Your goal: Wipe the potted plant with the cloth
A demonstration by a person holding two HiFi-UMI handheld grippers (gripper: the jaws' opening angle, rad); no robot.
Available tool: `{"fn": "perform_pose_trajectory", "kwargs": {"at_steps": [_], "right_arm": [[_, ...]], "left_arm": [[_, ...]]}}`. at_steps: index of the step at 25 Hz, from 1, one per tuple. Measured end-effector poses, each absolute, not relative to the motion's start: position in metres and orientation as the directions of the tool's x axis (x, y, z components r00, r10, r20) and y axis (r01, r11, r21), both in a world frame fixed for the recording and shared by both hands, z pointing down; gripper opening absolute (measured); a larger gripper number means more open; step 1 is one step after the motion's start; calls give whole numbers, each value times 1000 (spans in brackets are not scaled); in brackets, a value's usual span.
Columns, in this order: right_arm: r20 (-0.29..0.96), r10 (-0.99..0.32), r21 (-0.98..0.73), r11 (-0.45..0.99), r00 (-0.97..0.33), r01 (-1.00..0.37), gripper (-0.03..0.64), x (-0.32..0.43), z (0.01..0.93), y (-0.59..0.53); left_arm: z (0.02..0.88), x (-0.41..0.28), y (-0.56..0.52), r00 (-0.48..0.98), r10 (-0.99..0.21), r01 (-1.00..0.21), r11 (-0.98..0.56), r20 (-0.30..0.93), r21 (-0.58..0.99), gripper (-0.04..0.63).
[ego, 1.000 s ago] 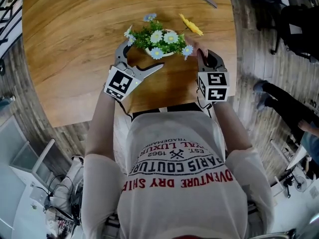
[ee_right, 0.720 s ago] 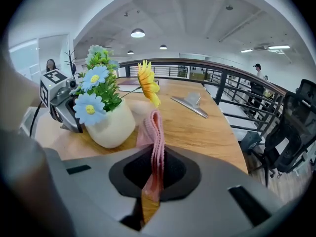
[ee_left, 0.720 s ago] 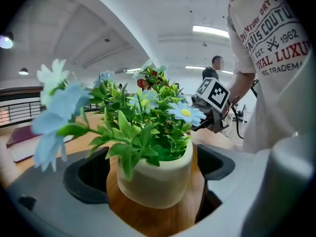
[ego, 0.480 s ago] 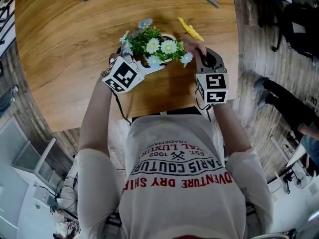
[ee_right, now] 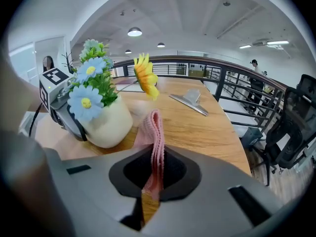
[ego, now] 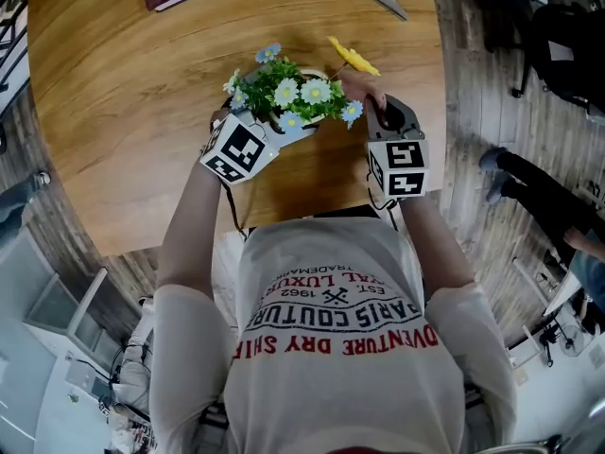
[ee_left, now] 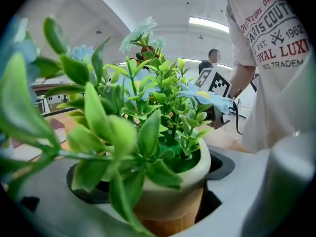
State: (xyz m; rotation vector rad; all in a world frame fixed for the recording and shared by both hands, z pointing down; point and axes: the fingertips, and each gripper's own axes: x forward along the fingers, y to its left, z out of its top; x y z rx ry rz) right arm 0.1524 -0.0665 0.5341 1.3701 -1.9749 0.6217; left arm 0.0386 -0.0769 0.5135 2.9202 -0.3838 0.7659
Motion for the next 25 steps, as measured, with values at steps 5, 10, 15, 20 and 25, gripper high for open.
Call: {"fn": "perform_pose_trajectory", "kwargs": {"at_steps": [5, 10, 15, 20, 25], "right_arm": [[718, -649, -25, 339, -253, -940, 37, 157, 524, -71], [653, -668, -88, 401, -357, -912, 37, 134, 489, -74], [549, -672, -88, 544, -496, -834, 35, 96, 450, -79], [456, -653, 10, 683, -605, -730, 37, 63, 419, -81], [383, -651, 218, 753, -656, -621, 35, 45, 401, -80]], "left_arm": [[483, 44, -86, 851, -278, -354, -930, 447, 95, 537], [436, 38, -94, 846, -326, -407, -906, 422, 116, 537], [395, 33, -105, 841, -352, -412, -909, 410, 65, 537], [367, 33, -107, 858, -352, -395, -917, 373, 45, 537], [348, 25, -104, 874, -340, -379, -924, 347, 49, 537]]}}
